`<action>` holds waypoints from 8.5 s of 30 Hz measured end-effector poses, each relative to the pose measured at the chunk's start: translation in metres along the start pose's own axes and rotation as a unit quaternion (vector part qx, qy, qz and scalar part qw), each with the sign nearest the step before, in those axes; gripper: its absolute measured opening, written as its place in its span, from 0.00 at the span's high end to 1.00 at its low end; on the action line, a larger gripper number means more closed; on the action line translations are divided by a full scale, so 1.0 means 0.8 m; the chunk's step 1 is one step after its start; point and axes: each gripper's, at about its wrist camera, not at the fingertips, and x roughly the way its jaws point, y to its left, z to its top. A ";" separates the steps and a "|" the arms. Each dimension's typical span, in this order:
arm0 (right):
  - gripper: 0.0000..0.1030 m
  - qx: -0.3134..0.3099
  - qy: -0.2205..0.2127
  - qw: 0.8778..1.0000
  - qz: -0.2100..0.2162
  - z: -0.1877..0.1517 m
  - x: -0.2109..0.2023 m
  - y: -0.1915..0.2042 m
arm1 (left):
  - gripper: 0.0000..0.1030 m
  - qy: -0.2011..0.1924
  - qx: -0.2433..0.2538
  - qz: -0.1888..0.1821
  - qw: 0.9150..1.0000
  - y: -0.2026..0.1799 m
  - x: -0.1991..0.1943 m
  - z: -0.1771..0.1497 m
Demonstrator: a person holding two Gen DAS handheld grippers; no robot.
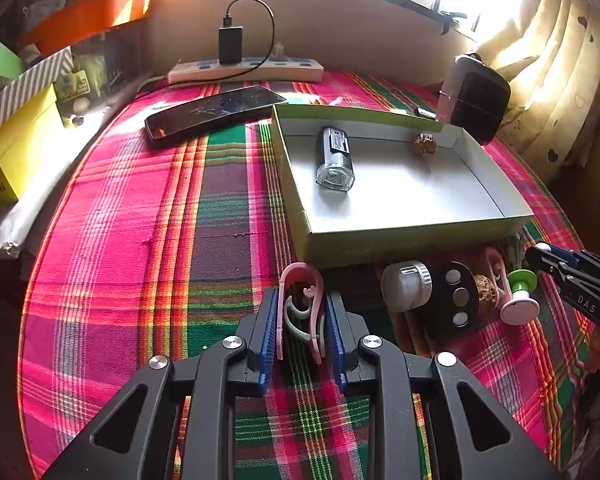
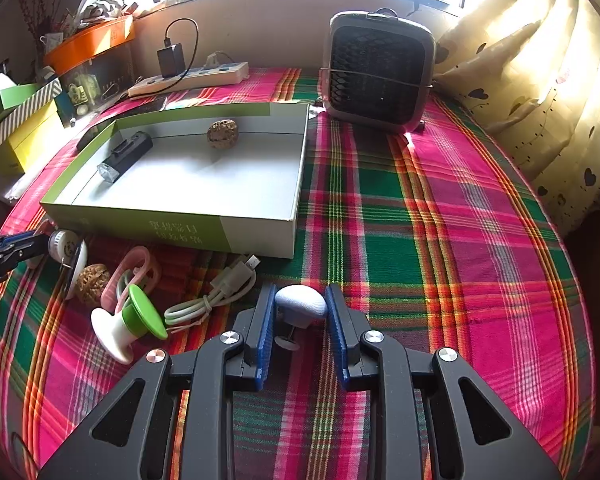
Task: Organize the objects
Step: 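Close the left gripper on the pink cable clip while the right gripper grasps the white knob, then carry the pink clip and white knob into the box and open both grippers, then withdraw both grippers from the box toward the remaining items, then close the left gripper on the white cylinder while the right gripper closes on the white-green spool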
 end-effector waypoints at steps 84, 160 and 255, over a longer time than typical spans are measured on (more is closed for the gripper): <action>0.75 -0.062 0.014 0.998 0.014 0.146 0.114 0.043 | 0.79 0.008 0.065 -0.019 0.998 -0.083 0.120 0.157; 0.53 -0.021 -0.051 0.998 0.007 0.080 0.003 0.038 | 0.66 -0.039 0.020 -0.021 0.999 -0.053 0.000 0.087; 0.65 -0.095 -0.007 0.984 0.149 -0.023 -0.022 0.092 | 0.83 0.007 -0.023 -0.048 0.999 -0.024 0.017 0.016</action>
